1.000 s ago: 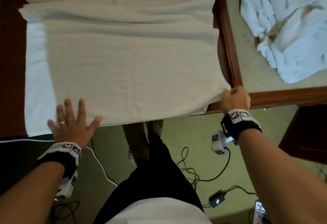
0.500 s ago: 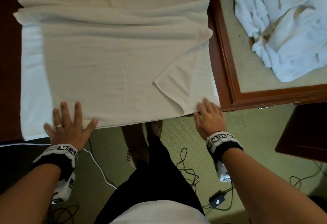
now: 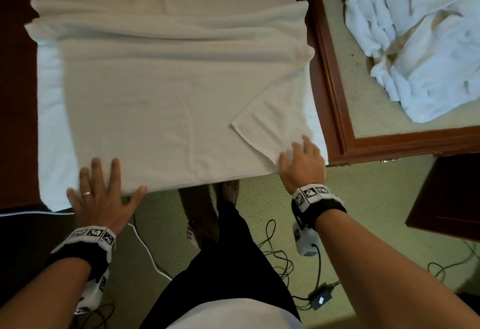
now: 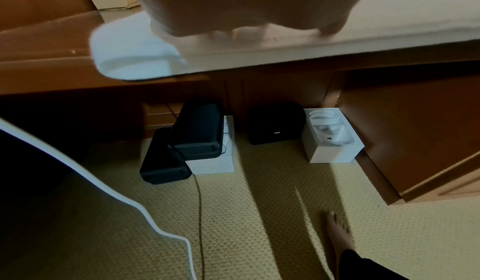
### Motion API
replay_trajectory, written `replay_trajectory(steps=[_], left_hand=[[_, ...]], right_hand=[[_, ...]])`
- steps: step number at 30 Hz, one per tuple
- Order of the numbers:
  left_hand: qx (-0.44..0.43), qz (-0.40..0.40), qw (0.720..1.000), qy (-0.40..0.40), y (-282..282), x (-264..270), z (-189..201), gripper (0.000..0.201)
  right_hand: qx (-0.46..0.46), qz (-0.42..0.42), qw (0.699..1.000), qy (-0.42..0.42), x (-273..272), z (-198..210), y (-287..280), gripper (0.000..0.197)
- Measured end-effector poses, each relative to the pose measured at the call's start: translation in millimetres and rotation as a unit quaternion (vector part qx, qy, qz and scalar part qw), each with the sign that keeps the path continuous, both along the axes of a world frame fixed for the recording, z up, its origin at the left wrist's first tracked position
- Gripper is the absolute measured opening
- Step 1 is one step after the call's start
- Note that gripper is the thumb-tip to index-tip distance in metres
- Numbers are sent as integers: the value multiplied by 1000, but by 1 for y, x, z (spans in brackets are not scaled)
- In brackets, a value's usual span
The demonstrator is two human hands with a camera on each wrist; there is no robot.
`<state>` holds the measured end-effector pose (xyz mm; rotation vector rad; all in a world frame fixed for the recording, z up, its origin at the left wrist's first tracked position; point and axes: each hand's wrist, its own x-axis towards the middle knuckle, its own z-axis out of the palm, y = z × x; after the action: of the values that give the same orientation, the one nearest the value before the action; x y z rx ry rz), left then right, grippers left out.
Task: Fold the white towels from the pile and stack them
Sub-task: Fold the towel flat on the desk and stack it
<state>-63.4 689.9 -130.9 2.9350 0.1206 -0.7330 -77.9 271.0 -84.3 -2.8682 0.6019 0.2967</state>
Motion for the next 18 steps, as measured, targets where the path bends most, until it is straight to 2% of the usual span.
replay_trajectory(steps=[2,4,6,8,9,11,14,16,18], left_hand=[[1,-6,1000,4,3,0,0,107],[5,-15,1000,8,6,1,-2,113],[11,-28,999,16,9,1,-3,120],[20,-40,999,19,11,1,-4,124],[22,-42,999,13,11,0,-4,123],[16,-37,999,-8,11,-2,-7,116],[11,-27,999,-16,10,-2,-8,106],[17,-29,999,-19,10,-2,-8,104],[20,-37,998,-38,11,-2,-9,104]], right_hand=[[25,91,994,-55,21,1,30,40],[15,146,989,-35,37,-1,54,41],[-7,148,989,12,51,-3,65,36],[-12,129,991,18,60,-2,64,21],[8,98,995,8,61,1,61,16],[89,-37,995,-38,56,8,46,12],[184,-275,937,-109,26,17,16,15],[176,-362,913,-67,-3,15,-3,21],[146,-399,905,10,-32,7,-18,25]])
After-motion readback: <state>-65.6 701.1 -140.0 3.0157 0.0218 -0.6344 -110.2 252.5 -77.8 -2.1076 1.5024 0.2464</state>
